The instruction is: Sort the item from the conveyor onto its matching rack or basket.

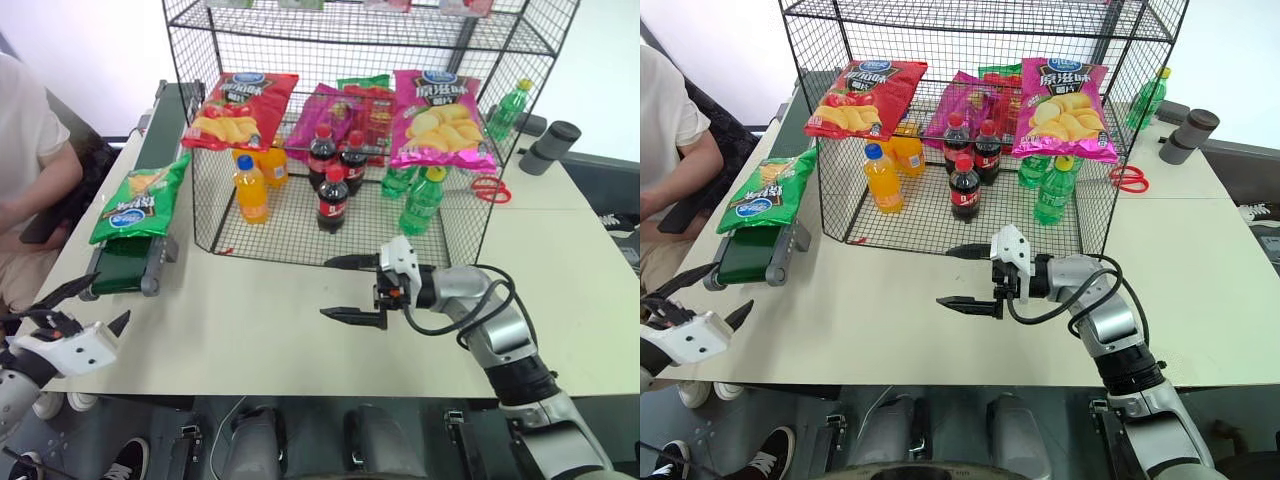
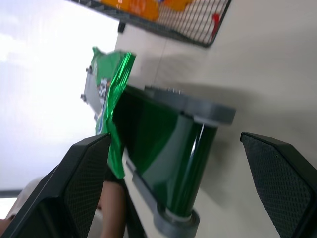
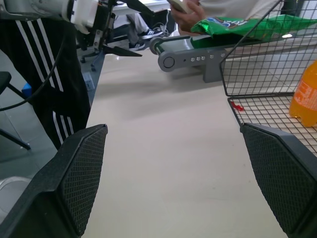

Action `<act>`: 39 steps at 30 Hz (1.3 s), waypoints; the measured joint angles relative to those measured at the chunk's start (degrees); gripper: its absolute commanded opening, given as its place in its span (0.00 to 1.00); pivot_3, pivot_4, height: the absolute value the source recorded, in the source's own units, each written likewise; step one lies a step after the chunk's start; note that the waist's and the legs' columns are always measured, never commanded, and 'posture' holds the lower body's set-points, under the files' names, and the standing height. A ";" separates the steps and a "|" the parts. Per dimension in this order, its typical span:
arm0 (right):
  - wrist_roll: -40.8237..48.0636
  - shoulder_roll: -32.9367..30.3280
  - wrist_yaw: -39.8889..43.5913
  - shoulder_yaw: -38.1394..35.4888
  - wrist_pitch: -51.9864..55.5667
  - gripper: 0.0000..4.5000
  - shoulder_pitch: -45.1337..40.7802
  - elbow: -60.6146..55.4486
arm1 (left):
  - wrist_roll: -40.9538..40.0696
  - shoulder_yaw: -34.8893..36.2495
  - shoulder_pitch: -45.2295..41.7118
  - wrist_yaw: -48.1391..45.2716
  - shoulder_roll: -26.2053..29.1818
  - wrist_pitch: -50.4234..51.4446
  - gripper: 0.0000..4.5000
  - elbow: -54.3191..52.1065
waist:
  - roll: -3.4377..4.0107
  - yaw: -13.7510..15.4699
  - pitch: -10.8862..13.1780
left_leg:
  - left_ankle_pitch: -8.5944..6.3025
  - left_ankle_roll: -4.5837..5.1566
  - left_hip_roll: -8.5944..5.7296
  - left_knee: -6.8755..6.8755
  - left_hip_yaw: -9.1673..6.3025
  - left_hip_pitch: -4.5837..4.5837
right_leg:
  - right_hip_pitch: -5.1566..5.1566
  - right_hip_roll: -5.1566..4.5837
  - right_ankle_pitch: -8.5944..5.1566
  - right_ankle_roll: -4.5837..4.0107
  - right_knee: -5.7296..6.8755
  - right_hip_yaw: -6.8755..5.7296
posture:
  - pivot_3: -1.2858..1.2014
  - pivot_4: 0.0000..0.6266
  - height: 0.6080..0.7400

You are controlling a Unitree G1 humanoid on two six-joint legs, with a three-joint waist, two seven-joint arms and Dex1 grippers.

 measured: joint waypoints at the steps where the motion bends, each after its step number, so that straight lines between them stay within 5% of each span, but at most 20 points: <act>1: 0.06 0.17 -0.02 0.00 0.13 1.00 -0.21 -0.01 | 0.88 0.00 -0.07 0.94 0.16 0.09 1.00 0.43 | 0.00 0.01 0.00 | 0.00 0.00 0.00 0.00 0.00 0.00 | -0.01 0.00 0.00 0.00 0.00 0.00 | 0.52 0.24 1.00; 32: 2.33 -0.79 -0.99 1.52 5.85 1.00 2.26 -5.31 | 4.43 -7.56 -10.26 8.57 2.83 2.12 1.00 6.77 | -0.04 0.06 -0.03 | 0.00 0.00 0.00 0.00 0.01 -0.04 | -0.05 0.00 0.01 0.00 0.04 -0.02 | 0.52 0.24 1.00; 39: 2.21 -1.26 -1.71 1.27 5.79 1.00 2.27 -5.82 | 2.37 -10.25 -10.84 6.65 2.79 2.27 0.26 6.89 | -0.04 0.07 -0.03 | 0.00 0.00 0.00 0.00 0.02 -0.04 | -0.06 0.00 0.01 0.01 0.04 -0.02 | 0.52 0.24 1.00</act>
